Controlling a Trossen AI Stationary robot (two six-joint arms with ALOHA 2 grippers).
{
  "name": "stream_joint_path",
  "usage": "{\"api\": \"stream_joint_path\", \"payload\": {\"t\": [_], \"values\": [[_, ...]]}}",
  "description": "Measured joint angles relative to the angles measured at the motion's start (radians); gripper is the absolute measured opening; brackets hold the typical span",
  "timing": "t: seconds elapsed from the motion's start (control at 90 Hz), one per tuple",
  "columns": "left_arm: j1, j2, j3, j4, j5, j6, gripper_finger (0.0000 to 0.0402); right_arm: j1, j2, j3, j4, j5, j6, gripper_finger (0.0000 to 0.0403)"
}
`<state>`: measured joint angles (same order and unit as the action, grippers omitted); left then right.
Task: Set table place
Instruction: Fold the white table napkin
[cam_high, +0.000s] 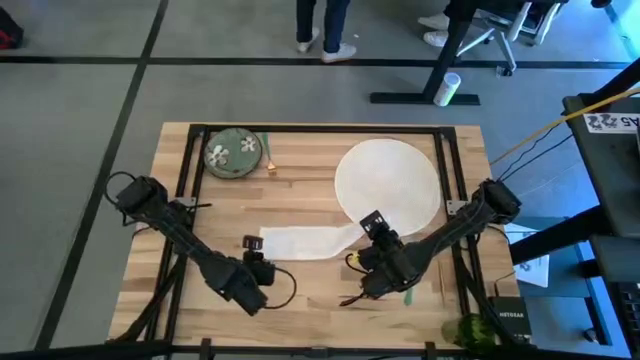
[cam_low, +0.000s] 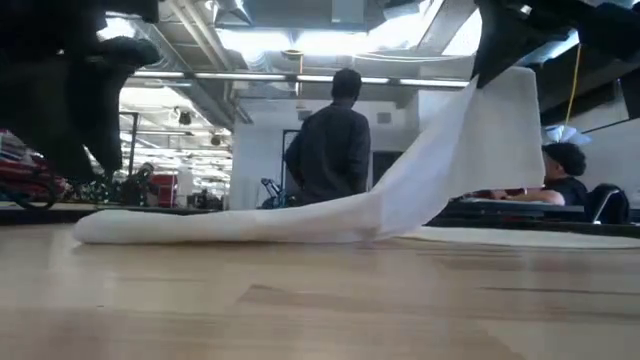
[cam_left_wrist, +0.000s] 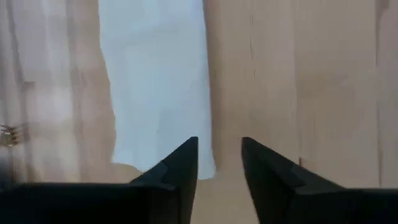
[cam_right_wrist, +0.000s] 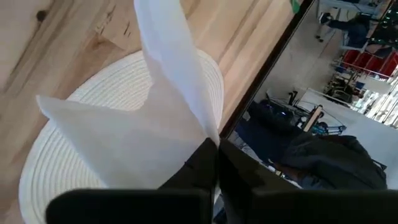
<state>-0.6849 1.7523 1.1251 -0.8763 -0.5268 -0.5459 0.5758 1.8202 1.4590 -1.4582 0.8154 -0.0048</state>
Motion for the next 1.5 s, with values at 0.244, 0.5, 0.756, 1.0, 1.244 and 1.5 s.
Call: {"api": "stream_joint_path", "payload": {"t": [0.244, 0.5, 0.756, 1.0, 1.244, 1.5], "values": [[0.018, 0.0, -0.079, 0.056, -0.033, -0.028, 0.0178, 0.0, 0.0, 0.0, -0.002, 0.002, 0.0, 0.0], [0.068, 0.002, -0.184, 0.16, 0.003, -0.075, 0.0193, 0.0, 0.0, 0.0, -0.002, 0.001, 0.0, 0.0], [0.082, 0.001, -0.185, 0.141, 0.023, -0.102, 0.0172, 0.0, 0.0, 0.0, -0.006, 0.003, 0.0, 0.0], [0.085, 0.005, -0.132, -0.099, 0.017, -0.047, 0.0013, 0.0, 0.0, 0.0, -0.008, 0.003, 0.0, 0.0], [0.091, 0.003, 0.003, -0.501, -0.187, -0.103, 0.0001, 0.0, 0.0, 0.0, -0.008, 0.005, 0.0, 0.0], [0.11, 0.001, 0.103, -0.68, -0.301, -0.23, 0.0, 0.0, 0.001, 0.0, -0.008, 0.013, 0.001, 0.0]]}}
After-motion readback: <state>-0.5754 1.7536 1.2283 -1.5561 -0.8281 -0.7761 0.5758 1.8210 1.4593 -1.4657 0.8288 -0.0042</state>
